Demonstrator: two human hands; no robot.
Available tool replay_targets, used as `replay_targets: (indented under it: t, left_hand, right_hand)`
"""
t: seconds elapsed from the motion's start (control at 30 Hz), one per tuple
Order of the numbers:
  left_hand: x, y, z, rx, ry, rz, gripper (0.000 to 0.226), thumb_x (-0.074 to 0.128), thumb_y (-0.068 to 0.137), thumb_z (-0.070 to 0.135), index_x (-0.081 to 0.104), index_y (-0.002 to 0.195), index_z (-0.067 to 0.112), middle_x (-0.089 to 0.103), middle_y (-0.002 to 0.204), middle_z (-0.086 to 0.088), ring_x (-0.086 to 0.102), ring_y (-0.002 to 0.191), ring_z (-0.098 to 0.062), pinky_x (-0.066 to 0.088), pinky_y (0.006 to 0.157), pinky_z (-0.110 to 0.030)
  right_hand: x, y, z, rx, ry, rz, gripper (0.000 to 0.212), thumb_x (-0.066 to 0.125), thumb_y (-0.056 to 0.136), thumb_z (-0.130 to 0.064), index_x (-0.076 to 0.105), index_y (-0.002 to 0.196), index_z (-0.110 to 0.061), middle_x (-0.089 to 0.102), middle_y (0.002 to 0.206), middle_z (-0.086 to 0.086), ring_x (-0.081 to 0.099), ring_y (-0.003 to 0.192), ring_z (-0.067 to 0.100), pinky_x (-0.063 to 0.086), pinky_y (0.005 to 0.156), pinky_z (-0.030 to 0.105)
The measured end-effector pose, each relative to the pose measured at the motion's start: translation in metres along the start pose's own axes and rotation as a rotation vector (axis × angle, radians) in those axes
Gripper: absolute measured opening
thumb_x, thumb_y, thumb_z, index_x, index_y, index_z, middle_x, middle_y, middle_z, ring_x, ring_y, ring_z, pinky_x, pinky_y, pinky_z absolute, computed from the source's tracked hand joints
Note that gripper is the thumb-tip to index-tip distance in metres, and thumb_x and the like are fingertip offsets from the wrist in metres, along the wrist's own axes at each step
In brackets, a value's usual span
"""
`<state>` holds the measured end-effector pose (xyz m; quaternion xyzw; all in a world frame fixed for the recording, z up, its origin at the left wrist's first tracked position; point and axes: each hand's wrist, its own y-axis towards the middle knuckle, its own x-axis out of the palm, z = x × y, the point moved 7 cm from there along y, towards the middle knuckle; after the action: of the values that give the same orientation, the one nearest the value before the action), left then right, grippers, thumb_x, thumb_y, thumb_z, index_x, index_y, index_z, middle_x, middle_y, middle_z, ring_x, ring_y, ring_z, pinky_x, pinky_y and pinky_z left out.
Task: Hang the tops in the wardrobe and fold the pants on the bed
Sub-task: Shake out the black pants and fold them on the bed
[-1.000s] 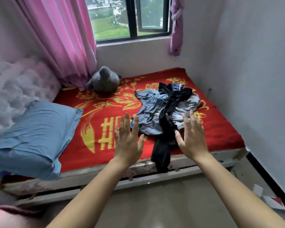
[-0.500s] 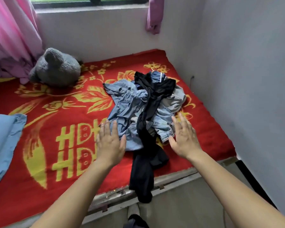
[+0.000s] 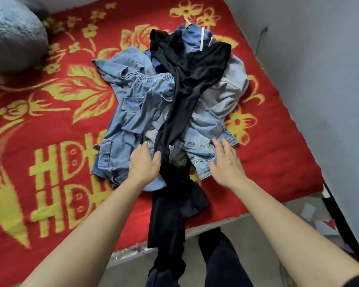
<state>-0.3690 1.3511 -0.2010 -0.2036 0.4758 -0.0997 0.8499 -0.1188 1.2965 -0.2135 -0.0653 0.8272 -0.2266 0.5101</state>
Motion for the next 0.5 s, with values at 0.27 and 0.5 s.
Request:
replay_targets:
  t: [0.27, 0.5]
  left_hand:
    - [0.09, 0.075, -0.021, -0.02, -0.067, 0.007, 0.063, 0.063, 0.09, 0.024, 0.039, 0.148, 0.028, 0.064, 0.129, -0.003, 0.056, 0.12, -0.024, 0.046, 0.099, -0.04]
    - [0.104, 0.053, -0.03, -0.115, -0.232, 0.174, 0.035, 0.043, 0.071, 0.018, 0.073, 0.088, 0.02, 0.068, 0.073, 0.0, 0.058, 0.077, -0.021, 0.039, 0.07, -0.027]
  right_hand:
    - [0.129, 0.079, 0.059, -0.058, -0.116, -0.549, 0.058, 0.035, 0.103, -0.042, 0.015, 0.157, -0.038, 0.024, 0.164, 0.008, 0.032, 0.145, 0.033, 0.034, 0.113, 0.045]
    - [0.081, 0.152, 0.026, 0.3, 0.399, -0.049, 0.083, 0.011, 0.086, -0.08, 0.074, 0.092, -0.026, 0.072, 0.104, 0.007, 0.062, 0.106, 0.03, 0.043, 0.088, 0.038]
